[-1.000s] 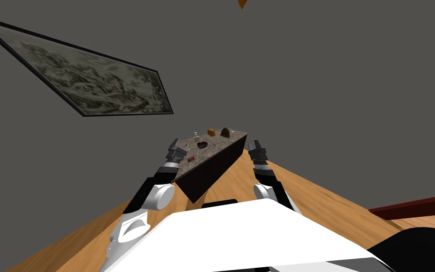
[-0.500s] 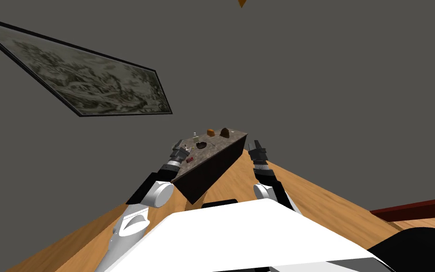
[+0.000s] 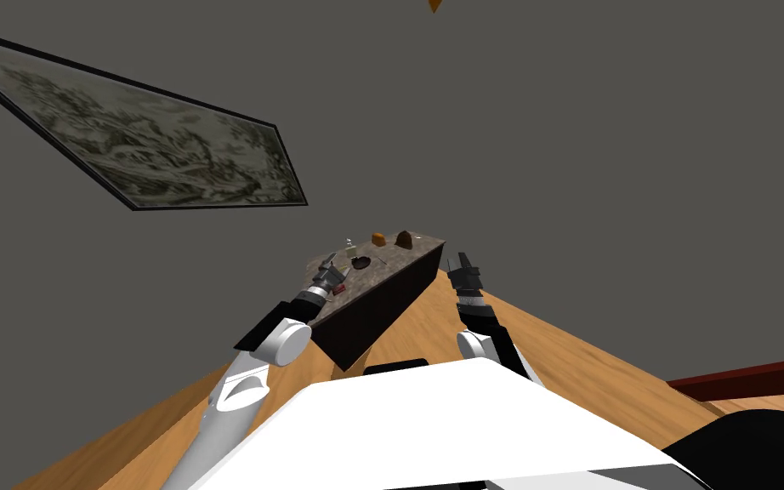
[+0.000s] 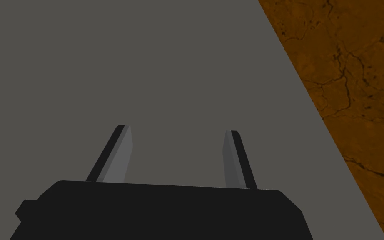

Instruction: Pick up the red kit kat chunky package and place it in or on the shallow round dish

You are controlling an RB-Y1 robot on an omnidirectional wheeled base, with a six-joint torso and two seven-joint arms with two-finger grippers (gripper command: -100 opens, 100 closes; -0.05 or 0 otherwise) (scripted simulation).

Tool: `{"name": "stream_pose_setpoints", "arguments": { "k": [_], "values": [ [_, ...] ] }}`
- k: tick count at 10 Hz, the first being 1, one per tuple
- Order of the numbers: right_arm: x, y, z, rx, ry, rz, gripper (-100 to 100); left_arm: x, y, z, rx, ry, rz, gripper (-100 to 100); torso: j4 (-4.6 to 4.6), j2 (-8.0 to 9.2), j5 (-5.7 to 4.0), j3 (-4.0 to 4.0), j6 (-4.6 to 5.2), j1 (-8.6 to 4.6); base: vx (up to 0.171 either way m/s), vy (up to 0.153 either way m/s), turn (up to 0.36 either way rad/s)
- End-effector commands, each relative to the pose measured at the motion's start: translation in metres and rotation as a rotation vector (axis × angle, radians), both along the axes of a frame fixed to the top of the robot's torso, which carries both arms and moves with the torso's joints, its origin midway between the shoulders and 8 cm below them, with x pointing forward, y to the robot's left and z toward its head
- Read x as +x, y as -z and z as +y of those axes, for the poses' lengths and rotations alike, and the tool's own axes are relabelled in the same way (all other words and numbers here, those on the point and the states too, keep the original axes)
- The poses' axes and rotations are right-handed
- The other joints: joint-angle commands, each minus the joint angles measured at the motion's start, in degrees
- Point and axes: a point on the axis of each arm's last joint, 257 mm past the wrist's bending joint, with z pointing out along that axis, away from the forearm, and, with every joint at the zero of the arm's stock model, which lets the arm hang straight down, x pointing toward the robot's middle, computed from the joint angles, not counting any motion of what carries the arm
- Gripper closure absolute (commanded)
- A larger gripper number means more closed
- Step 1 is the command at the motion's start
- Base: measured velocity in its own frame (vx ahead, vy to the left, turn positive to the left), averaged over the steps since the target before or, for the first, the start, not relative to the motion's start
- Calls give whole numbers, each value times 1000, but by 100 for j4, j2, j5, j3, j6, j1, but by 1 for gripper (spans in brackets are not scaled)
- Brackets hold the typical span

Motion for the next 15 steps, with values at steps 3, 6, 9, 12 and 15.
{"name": "stream_pose_setpoints", "arguments": {
  "k": [3,6,9,12,15],
  "values": [
    [0,0,0,0,0,0,0,9,28,-4,-12,50,117,-100,0,3,2,2,0,8,28,-23,-8],
    [0,0,0,0,0,0,0,13,47,-5,-14,78,202,-100,1,5,1,3,-1,8,24,-24,-13],
    [0,0,0,0,0,0,0,15,76,-6,-4,105,321,-100,-1,-5,0,-3,0,1,40,-32,-25],
    [0,0,0,0,0,0,0,14,100,-2,3,122,425,-100,-1,-2,1,-2,-1,7,31,-20,-22],
    [0,0,0,0,0,0,0,13,122,5,7,130,519,-100,-1,-3,2,-2,-1,8,34,-15,-27]
  ]
}}
